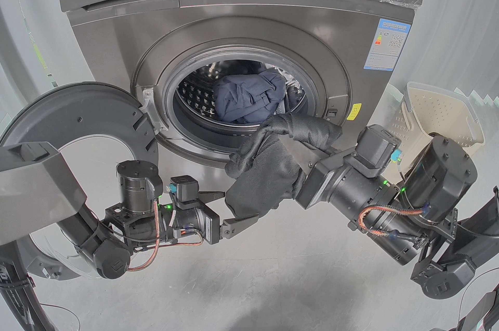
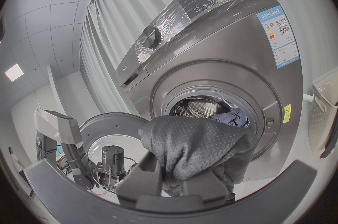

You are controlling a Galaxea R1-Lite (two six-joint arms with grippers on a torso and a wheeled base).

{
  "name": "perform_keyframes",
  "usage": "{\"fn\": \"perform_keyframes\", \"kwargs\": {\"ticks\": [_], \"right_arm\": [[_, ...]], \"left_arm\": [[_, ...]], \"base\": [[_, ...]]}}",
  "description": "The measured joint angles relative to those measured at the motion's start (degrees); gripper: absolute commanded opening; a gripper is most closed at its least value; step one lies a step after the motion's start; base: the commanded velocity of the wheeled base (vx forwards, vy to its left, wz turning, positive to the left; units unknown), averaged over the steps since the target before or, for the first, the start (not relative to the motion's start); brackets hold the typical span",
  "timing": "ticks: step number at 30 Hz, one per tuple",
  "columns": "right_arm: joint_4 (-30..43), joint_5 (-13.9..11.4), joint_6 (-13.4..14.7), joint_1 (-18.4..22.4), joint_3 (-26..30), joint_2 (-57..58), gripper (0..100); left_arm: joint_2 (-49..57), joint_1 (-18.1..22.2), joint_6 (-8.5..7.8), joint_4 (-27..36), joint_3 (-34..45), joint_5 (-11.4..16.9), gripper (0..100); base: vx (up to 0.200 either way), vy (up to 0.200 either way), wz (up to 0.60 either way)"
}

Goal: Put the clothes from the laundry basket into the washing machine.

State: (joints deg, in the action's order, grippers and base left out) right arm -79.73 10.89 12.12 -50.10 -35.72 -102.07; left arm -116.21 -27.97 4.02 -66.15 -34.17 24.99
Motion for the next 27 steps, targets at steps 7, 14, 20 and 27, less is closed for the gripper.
{"fn": "perform_keyframes", "kwargs": {"ticks": [7,14,20,27], "right_arm": [[0.0,0.0,0.0,-0.1,0.3,0.0,0],[0.0,0.1,0.0,-0.1,0.4,0.0,0],[0.1,0.1,0.0,0.0,0.3,-0.1,0],[0.1,0.1,0.0,0.2,0.3,-0.3,0]], "left_arm": [[-0.9,1.4,-1.01,-0.5,-0.5,-1.3,100],[-1.2,1.5,-1.16,-3.3,-0.7,-1.5,100],[-1.7,-0.2,-1.34,-5.1,-0.8,-0.8,100],[-2.9,-1.9,-1.40,-8.6,-0.6,-0.6,100]], "base": [[0.000,0.000,0.00],[0.000,0.000,0.00],[0.000,0.000,0.00],[0.000,0.000,0.00]]}}
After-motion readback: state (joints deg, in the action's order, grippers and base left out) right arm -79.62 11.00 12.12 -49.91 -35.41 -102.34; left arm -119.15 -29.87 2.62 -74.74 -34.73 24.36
